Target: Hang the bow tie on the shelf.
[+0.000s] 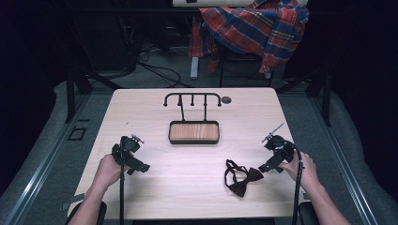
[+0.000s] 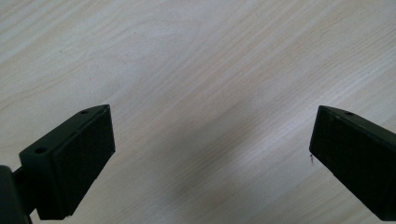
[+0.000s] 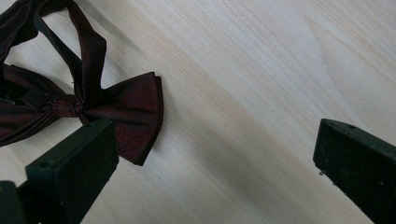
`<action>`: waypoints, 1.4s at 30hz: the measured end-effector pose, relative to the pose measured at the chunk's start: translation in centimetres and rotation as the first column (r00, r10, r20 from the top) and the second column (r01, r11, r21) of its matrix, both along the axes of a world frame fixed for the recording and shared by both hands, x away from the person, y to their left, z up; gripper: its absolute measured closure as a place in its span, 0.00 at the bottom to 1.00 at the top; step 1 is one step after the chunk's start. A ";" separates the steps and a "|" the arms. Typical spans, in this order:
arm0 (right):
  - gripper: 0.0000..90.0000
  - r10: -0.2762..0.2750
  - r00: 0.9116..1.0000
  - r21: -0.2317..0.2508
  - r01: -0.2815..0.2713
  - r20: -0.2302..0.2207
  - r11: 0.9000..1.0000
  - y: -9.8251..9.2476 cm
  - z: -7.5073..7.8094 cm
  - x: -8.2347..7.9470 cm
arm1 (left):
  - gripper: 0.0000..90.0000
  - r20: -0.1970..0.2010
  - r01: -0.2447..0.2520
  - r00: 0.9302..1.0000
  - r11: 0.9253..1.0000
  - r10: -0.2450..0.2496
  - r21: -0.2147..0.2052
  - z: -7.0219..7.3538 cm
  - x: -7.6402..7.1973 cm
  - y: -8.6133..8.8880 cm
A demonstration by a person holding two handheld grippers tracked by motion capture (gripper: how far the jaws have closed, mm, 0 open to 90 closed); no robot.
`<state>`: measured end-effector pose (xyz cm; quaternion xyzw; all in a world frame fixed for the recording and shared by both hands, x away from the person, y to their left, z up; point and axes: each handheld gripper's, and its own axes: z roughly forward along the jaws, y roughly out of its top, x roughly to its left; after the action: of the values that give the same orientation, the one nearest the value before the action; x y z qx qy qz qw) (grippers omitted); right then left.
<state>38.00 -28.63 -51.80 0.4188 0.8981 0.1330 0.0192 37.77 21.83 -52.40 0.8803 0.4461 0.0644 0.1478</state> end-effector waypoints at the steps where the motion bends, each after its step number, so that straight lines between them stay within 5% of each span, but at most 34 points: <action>1: 0.00 0.002 1.000 0.000 -0.002 0.001 1.000 0.0 0.0 0.0 | 0.00 0.004 0.004 1.000 1.000 -0.004 0.005 0.0 0.0 0.0; 5: 0.00 0.019 1.000 -0.022 -0.019 0.022 1.000 0.0 0.2 0.2 | 0.01 -0.002 -0.011 1.000 1.000 0.011 0.023 0.0 0.0 0.1; 6: 0.00 0.005 0.999 0.005 -0.006 0.041 1.000 0.1 0.0 0.1 | 0.01 -0.002 -0.018 1.000 1.000 0.018 0.022 -0.1 0.0 0.1; 20: 0.00 0.121 0.992 -0.014 -0.121 0.040 0.993 2.3 0.4 0.4 | 0.02 0.008 -0.036 0.999 0.999 0.036 0.030 0.0 0.3 0.2; 26: 0.10 0.175 0.984 0.012 -0.176 0.037 0.984 3.3 0.2 0.5 | 0.02 0.011 -0.035 0.999 0.999 0.034 0.034 0.0 0.3 0.2; 30: 0.15 0.156 0.985 0.036 -0.159 0.075 0.987 3.8 0.4 0.3 | 0.02 0.012 -0.029 1.000 0.999 0.028 0.038 0.0 0.2 0.1; 42: 0.17 0.179 0.981 0.043 -0.183 0.080 0.982 5.8 0.3 -0.1 | 0.01 0.015 -0.022 1.000 1.000 0.022 0.021 0.2 0.2 0.2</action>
<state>37.86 -22.80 -51.50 0.3303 0.9274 0.1727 0.0307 37.94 22.02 -52.19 0.8764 0.4540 0.0773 0.1411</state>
